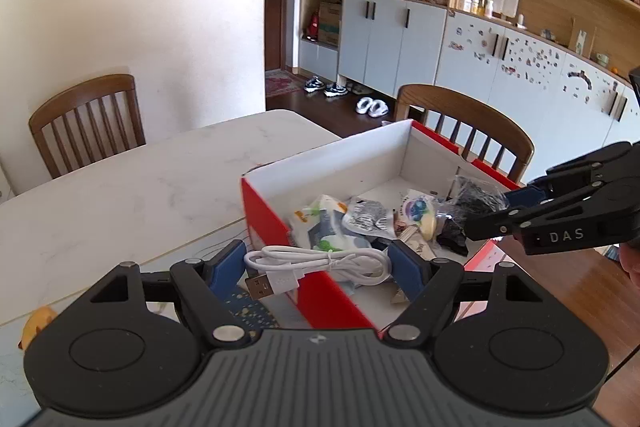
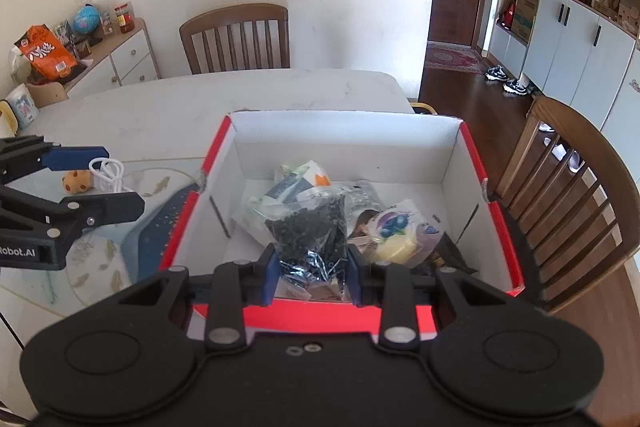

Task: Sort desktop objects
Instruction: 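Carry seaweed packet with right tool while left tool carries cable to box, then lower seaweed packet into box with right tool while left tool lowers cable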

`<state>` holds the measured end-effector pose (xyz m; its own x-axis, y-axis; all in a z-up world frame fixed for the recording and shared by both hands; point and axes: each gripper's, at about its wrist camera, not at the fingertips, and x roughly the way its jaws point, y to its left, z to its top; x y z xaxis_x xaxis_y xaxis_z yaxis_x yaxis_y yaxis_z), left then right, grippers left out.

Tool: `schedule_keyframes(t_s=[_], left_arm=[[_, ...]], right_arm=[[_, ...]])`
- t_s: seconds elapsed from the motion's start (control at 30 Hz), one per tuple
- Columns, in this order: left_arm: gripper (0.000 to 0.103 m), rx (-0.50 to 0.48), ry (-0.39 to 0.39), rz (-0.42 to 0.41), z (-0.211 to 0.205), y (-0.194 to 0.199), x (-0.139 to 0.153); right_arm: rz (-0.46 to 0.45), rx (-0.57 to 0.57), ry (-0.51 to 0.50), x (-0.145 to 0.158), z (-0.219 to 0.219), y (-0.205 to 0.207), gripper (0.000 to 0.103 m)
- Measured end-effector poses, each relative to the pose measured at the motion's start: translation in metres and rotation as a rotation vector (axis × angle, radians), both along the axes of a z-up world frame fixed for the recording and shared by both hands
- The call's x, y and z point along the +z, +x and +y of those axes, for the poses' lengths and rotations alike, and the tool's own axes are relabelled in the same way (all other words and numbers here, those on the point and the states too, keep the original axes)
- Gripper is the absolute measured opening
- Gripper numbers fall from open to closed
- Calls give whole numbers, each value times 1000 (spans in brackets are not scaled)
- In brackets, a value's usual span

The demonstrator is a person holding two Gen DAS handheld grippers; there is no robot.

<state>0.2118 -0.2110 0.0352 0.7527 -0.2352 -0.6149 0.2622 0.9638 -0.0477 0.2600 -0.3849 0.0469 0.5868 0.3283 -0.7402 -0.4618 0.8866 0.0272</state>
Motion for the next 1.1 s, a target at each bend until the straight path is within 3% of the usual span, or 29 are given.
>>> schedule_keyframes(t_s=[0.53, 1.1], left_arm=[[78, -146, 100, 43, -54, 36, -6], [78, -184, 166, 278, -87, 97, -36]], right_arm=[[2, 53, -104, -7, -22, 40, 32], [82, 120, -172, -39, -22, 80, 32]])
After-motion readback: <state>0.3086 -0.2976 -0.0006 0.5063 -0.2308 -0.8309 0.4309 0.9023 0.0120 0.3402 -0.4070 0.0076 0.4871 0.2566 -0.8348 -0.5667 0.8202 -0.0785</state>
